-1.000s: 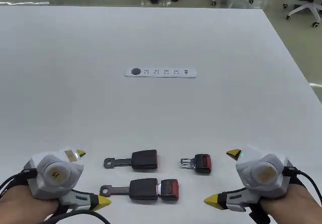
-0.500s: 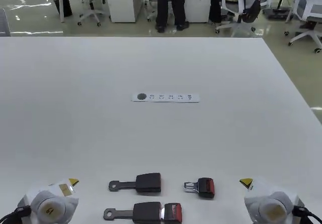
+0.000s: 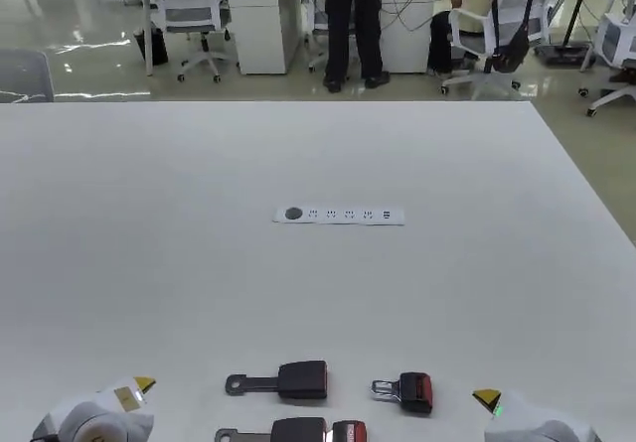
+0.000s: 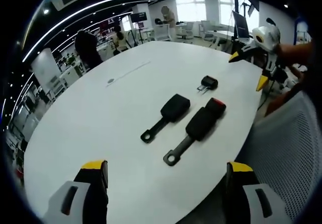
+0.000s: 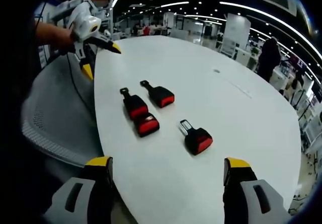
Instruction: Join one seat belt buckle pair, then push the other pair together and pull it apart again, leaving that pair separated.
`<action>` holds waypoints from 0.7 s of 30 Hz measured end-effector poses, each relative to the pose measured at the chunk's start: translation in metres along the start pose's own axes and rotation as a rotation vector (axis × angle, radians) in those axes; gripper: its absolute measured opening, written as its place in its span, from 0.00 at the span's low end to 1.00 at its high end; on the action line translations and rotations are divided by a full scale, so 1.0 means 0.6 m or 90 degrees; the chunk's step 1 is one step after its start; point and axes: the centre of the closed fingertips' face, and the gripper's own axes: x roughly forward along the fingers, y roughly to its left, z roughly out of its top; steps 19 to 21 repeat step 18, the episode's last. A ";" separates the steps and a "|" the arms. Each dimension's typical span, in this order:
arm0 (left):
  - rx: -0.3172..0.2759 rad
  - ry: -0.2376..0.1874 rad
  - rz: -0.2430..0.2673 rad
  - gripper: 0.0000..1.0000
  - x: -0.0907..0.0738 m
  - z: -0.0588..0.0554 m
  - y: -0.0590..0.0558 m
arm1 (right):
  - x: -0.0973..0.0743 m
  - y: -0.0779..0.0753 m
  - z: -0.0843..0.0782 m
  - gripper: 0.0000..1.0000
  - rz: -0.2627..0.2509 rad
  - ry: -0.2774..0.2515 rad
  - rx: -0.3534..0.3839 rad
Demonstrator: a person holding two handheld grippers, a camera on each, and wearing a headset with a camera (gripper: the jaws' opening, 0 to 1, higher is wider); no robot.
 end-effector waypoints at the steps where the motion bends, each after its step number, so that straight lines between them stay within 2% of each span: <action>1: -0.002 -0.001 0.001 1.00 -0.002 -0.002 0.001 | -0.001 0.002 -0.001 0.92 0.002 -0.001 0.002; 6: -0.004 -0.003 0.004 1.00 -0.007 -0.006 0.003 | -0.001 0.006 0.000 0.91 0.000 -0.001 -0.001; 9: -0.007 -0.006 0.001 1.00 -0.007 -0.010 0.005 | -0.004 0.011 0.001 0.88 -0.004 -0.003 -0.008; 12: -0.010 -0.008 0.002 1.00 -0.009 -0.014 0.009 | -0.008 0.010 0.003 0.90 -0.009 -0.006 0.021; 21: -0.010 -0.020 0.000 1.00 -0.008 -0.008 0.012 | -0.014 0.006 0.005 0.91 -0.019 0.001 0.026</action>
